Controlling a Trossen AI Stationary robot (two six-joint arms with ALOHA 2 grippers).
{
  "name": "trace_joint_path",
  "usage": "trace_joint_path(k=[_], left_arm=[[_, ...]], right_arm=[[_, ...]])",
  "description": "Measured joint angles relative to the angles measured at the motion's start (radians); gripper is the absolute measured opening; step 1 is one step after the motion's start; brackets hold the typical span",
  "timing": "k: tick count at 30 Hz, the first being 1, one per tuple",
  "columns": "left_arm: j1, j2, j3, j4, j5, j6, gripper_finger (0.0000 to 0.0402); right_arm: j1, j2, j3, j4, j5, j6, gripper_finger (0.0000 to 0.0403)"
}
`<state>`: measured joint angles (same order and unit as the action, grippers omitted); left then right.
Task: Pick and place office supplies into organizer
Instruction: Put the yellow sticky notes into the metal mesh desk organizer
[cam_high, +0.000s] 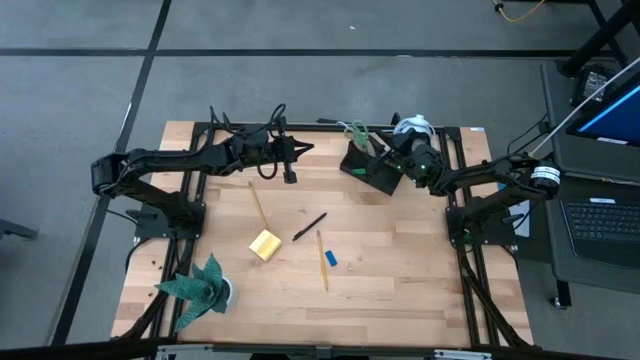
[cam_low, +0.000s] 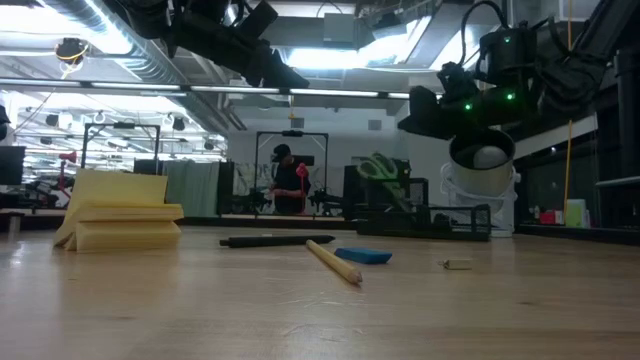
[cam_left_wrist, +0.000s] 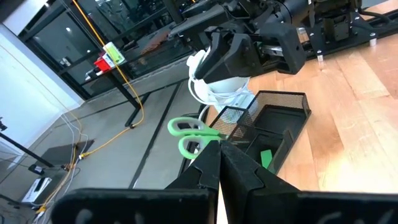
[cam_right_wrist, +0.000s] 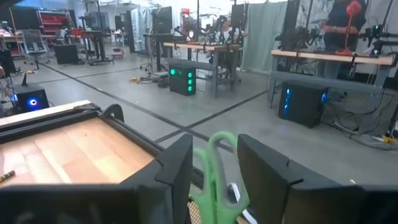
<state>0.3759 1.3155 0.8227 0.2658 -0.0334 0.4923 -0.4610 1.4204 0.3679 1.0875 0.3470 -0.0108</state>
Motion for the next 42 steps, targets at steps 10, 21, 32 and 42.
trace_joint_path(k=[10, 21, 32, 42], left_arm=[[0.000, 0.000, 0.000, -0.036, -0.001, 0.000, 0.0004], [-0.038, -0.005, 0.000, -0.214, -0.036, -0.042, 0.0003], [-0.213, -0.019, 0.000, -0.397, -0.370, -0.105, 0.0004], [-0.448, -0.019, 0.017, -0.563, -0.487, -0.346, 0.0004]], right_arm=[[0.001, -0.016, 0.000, 0.014, -0.110, -0.031, 0.0112], [0.001, -0.016, 0.024, -0.007, -0.351, -0.095, 0.0012], [0.020, -0.016, 0.028, -0.028, -0.427, -0.148, 0.0010], [0.020, -0.016, 0.029, -0.091, -0.427, -0.090, 0.0011]])
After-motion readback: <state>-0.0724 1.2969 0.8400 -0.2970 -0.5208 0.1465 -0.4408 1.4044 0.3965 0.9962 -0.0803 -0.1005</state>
